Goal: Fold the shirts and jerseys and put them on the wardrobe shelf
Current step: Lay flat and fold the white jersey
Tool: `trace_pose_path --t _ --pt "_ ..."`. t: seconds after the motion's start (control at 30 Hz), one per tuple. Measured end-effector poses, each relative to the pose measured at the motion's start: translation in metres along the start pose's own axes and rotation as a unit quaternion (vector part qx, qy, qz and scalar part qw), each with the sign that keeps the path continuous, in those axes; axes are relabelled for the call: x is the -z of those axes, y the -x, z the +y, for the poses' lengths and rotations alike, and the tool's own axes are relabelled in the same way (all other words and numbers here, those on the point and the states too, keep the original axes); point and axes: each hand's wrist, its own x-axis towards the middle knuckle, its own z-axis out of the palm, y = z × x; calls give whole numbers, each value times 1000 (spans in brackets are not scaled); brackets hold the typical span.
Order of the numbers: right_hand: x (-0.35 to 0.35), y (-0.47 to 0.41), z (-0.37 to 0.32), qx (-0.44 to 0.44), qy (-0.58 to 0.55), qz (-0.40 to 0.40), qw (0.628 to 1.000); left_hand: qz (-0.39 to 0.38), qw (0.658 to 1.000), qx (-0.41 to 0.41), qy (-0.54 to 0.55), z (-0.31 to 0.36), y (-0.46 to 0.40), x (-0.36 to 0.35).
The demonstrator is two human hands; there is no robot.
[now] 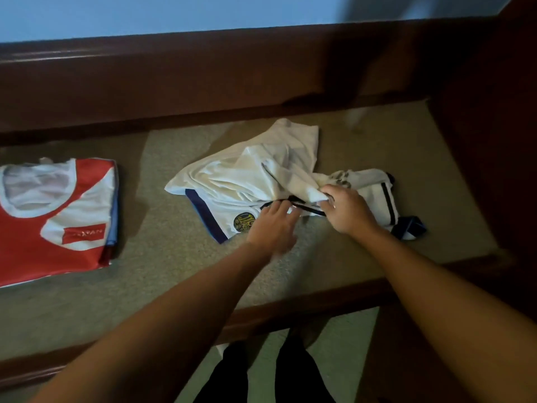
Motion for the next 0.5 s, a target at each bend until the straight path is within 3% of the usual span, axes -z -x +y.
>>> trace_pose_path --t 0.13,0.3,0.37,0.43,0.5 --pt "35 -8 11 -70 -161 37 984 37 998 39 -25 -7 -14 -3" --pt "62 -38 20 -104 -132 147 975 57 997 -39 -37 -15 -10 6" --pt "59 -45 13 -112 -111 208 965 75 995 -65 8 -17 -6 10" --pt "46 -39 6 -16 -21 248 968 71 989 -42 125 -13 -2 19" --pt "30 -23 4 144 12 191 971 43 971 33 235 -9 0 30"
